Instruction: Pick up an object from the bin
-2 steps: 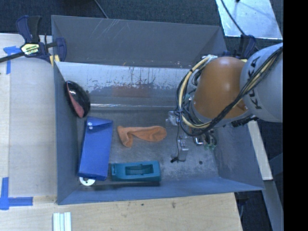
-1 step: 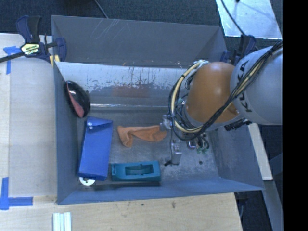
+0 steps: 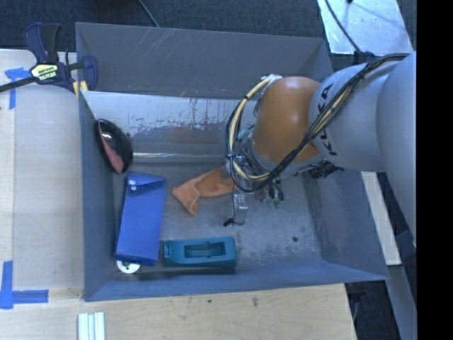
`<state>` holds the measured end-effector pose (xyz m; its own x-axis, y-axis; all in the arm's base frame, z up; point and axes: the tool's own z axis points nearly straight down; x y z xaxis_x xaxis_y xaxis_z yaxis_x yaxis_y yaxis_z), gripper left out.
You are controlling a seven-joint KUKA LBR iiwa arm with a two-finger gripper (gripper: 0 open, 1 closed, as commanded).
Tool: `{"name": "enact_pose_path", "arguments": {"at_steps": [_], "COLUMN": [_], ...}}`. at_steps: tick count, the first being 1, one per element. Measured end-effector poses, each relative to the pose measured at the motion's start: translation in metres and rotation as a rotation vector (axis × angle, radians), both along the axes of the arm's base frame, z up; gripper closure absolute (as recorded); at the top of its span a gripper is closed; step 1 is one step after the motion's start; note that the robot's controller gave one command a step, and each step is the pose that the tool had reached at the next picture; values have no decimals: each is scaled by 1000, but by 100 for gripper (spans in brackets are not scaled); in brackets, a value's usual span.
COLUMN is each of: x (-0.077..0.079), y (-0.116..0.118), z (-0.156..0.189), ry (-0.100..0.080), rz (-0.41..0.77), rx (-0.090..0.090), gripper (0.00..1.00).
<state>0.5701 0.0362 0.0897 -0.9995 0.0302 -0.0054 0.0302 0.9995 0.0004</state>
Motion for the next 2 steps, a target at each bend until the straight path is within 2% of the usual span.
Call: {"name": "enact_pose_path", "arguments": {"at_steps": [1,2], "x": [20,32], "y": [28,24], "z": [-18,-18], "ry": [-1,-5], "rz": [-19,-222], "rx": [0,1], "gripper": [0,100]}}
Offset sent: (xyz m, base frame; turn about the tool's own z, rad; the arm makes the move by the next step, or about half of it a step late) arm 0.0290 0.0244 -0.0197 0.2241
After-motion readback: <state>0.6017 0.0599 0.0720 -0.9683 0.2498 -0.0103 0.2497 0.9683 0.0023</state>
